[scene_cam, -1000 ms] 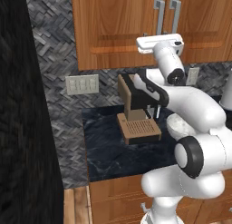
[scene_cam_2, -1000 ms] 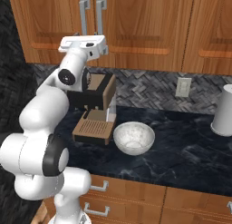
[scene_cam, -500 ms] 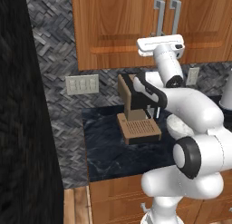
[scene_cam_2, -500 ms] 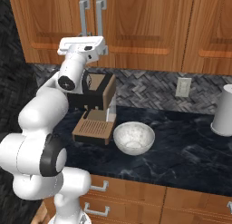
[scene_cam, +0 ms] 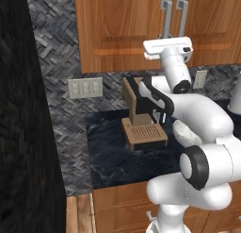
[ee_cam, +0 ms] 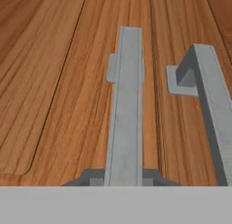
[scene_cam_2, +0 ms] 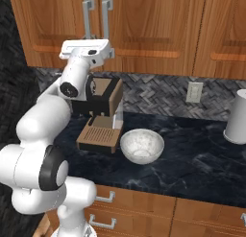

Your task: Open the cabinet. Pick the tangerine and peach from the cabinet and place them into the bowl. Then close the cabinet.

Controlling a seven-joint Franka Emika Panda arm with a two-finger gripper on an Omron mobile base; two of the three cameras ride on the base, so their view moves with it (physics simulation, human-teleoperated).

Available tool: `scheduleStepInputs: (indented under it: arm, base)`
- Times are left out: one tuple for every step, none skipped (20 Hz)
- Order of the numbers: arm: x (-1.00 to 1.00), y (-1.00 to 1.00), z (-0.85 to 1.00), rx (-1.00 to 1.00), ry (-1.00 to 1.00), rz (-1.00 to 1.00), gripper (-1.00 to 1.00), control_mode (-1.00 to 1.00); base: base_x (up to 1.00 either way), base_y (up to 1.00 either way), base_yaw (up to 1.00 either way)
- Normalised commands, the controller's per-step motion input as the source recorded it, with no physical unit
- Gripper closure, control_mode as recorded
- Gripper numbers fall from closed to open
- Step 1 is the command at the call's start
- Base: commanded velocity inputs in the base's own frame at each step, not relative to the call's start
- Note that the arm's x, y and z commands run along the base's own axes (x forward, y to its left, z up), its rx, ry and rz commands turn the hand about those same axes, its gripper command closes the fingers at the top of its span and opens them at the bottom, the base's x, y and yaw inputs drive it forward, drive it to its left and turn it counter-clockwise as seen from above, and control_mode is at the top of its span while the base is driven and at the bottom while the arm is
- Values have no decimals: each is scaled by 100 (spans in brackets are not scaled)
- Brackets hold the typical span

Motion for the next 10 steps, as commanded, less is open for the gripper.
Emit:
scheduleStepInputs:
  arm:
    - [-51,1,25,0,-13,0,100,-100]
    - [-56,9,31,0,-15,0,100,-100]
    - [-58,13,37,0,-16,0,100,-100]
    - [-62,23,42,0,-17,0,100,-100]
    - [-66,25,44,0,-16,0,100,-100]
    - [-69,27,44,0,-17,0,100,-100]
    - [-71,31,43,0,-16,0,100,-100]
    - [-75,32,44,0,-14,-1,100,-100]
    - [-78,36,44,0,-13,-1,100,-100]
    - [-84,45,46,0,-11,-2,100,-100]
  base:
    - [0,0,0]
    - [0,0,0]
    - [0,0,0]
    - [0,0,0]
    - [0,0,0]
    - [0,0,0]
    - [0,0,0]
    - [0,0,0]
    - [0,0,0]
    - [0,0,0]
